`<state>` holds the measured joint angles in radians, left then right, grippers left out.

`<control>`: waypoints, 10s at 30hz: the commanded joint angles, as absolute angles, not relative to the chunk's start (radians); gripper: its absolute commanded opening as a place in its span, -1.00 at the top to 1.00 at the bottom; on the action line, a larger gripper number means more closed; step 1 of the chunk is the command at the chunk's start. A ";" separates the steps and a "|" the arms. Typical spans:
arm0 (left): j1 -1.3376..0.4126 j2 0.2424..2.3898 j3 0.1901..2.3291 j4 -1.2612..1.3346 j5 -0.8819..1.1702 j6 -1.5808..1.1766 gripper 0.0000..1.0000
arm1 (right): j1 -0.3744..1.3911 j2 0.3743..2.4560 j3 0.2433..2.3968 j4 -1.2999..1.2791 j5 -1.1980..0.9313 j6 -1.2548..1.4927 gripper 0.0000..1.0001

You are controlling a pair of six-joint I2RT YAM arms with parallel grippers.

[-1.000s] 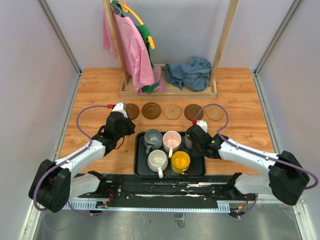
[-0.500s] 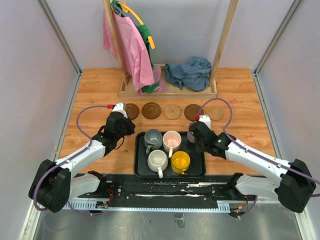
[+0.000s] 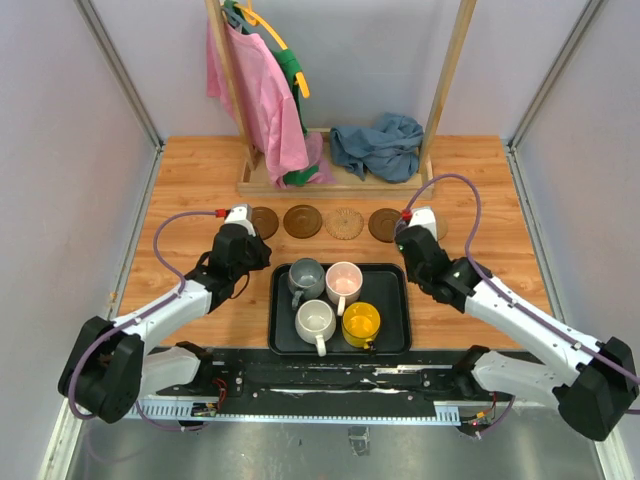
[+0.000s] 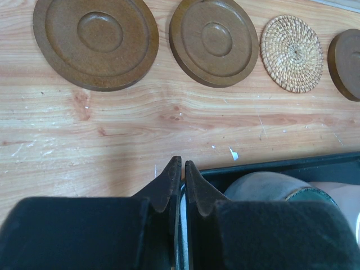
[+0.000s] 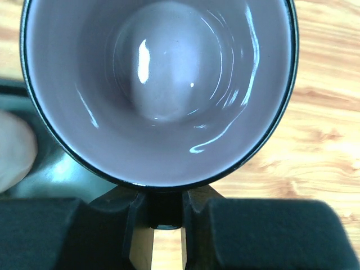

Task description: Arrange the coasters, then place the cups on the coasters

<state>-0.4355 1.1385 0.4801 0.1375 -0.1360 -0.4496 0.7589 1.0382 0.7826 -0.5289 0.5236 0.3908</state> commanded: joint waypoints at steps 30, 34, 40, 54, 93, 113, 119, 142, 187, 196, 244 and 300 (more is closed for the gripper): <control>-0.441 1.224 0.538 0.143 -0.118 -0.454 0.80 | 0.123 1.455 0.964 -0.154 0.161 0.156 0.99; -0.442 1.226 0.541 0.133 -0.119 -0.453 0.80 | 0.120 1.490 0.976 -0.149 0.160 0.155 0.99; -0.442 1.222 0.539 0.120 -0.129 -0.454 0.81 | 0.117 1.536 0.993 -0.138 0.173 0.147 0.99; -0.441 1.209 0.525 0.112 -0.133 -0.469 0.81 | 0.114 1.564 0.997 -0.141 0.169 0.151 0.99; -0.443 1.216 0.512 0.132 -0.129 -0.472 0.81 | 0.116 1.598 0.944 -0.086 0.101 0.173 0.99; -0.442 1.220 0.511 0.137 -0.127 -0.472 0.81 | 0.116 1.627 0.952 -0.123 0.106 0.207 0.88; -0.442 1.217 0.509 0.137 -0.129 -0.472 0.81 | 0.116 1.629 0.952 -0.141 0.103 0.215 0.54; -0.443 1.209 0.506 0.132 -0.121 -0.471 0.82 | 0.156 1.440 0.868 -0.255 0.113 0.275 -0.61; -0.442 1.157 0.450 0.156 -0.055 -0.469 0.81 | 0.991 0.959 0.797 -0.652 0.107 0.519 -0.84; -0.454 1.104 0.428 0.156 -0.051 -0.477 0.79 | 1.124 0.971 0.753 -0.707 0.101 0.621 -0.88; -0.471 1.090 0.404 0.150 -0.053 -0.492 0.78 | 1.335 1.223 0.760 -0.753 0.275 0.860 0.13; -0.471 1.169 0.501 0.150 -0.124 -0.468 0.78 | 0.801 1.120 0.990 -0.646 0.604 0.409 0.98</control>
